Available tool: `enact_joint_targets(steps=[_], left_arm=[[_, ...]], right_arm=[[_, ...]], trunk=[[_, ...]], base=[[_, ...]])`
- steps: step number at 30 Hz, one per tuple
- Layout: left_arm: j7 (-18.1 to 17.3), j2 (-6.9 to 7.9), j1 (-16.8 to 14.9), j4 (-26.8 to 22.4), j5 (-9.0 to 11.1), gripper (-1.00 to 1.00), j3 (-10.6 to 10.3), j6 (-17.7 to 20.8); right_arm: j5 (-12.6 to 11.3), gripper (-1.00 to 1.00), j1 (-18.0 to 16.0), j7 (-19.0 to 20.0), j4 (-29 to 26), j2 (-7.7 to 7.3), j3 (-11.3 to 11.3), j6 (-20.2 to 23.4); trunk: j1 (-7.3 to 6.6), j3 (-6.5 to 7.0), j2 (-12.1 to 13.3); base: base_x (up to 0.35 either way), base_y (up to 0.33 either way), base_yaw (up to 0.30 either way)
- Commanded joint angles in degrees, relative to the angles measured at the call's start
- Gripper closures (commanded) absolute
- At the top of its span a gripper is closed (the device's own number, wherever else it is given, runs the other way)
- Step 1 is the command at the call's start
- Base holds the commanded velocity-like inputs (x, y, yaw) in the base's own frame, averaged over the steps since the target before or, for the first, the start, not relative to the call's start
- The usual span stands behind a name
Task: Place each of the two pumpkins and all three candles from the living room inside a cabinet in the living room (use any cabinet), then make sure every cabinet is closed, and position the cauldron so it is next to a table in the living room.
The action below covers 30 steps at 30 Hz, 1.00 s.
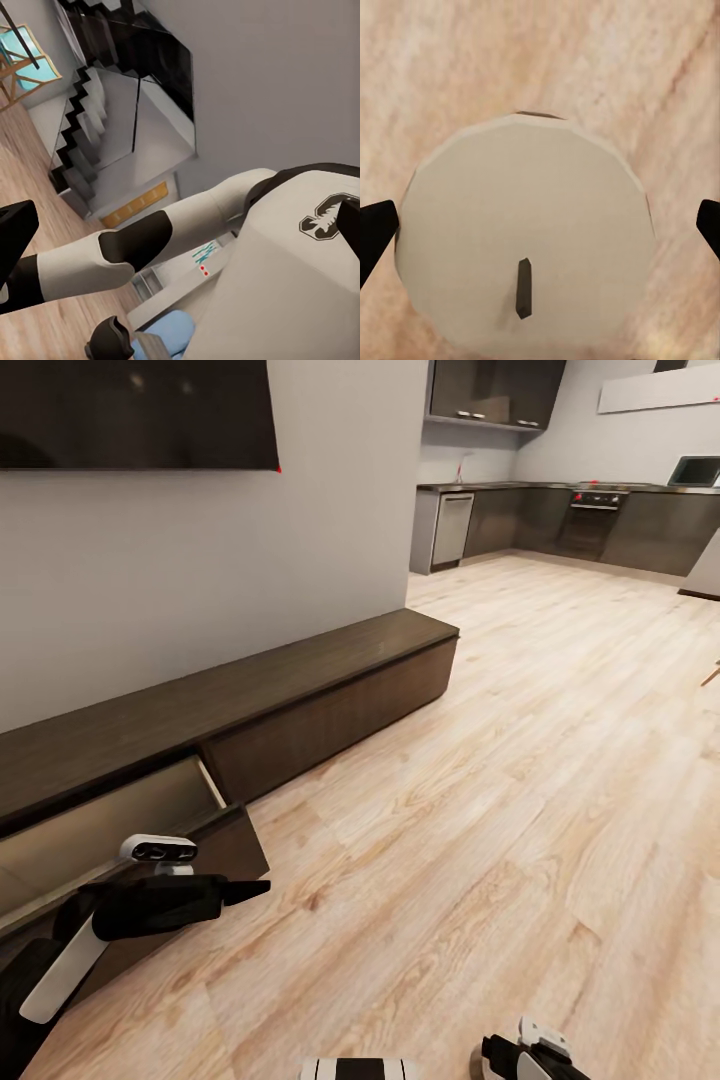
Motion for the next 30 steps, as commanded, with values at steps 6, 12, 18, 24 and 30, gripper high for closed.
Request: enact_joint_targets(steps=[6,12,18,24,30], left_arm=[[-0.11,0.04,-0.04,0.0,0.23,-1.0,-0.13,0.6],[-0.11,0.03,-0.04,0.0,0.23,-1.0,-0.13,0.6],[-0.11,0.0,-0.04,0.0,0.26,-1.0,-0.13,0.56],[-0.11,0.0,-0.04,0.0,0.23,-1.0,-0.13,0.52],[-0.11,0.03,-0.04,0.0,0.29,-1.0,-0.13,0.52]], right_arm=[[-0.37,-1.0,0.0,-0.43,-0.18,-0.06,0.48,0.29],[-0.37,-1.0,0.0,-0.43,-0.18,-0.06,0.48,0.29],[-0.37,-1.0,0.0,-0.43,-0.18,-0.06,0.48,0.29],[-0.37,-1.0,0.0,-0.43,-0.18,-0.06,0.48,0.29],[-0.37,-1.0,0.0,-0.43,-0.1,-0.06,0.48,0.29]], trunk=[[-0.01,-0.05,-0.02],[-0.01,-0.05,-0.02],[-0.01,-0.05,-0.02],[-0.01,-0.05,-0.02],[0.04,-0.49,-0.05]], base=[[0.011,0.008,0.0],[0.055,0.105,0.0],[0.006,0.011,0.0],[0.0,0.001,0.0],[0.0,0.0,0.0]])
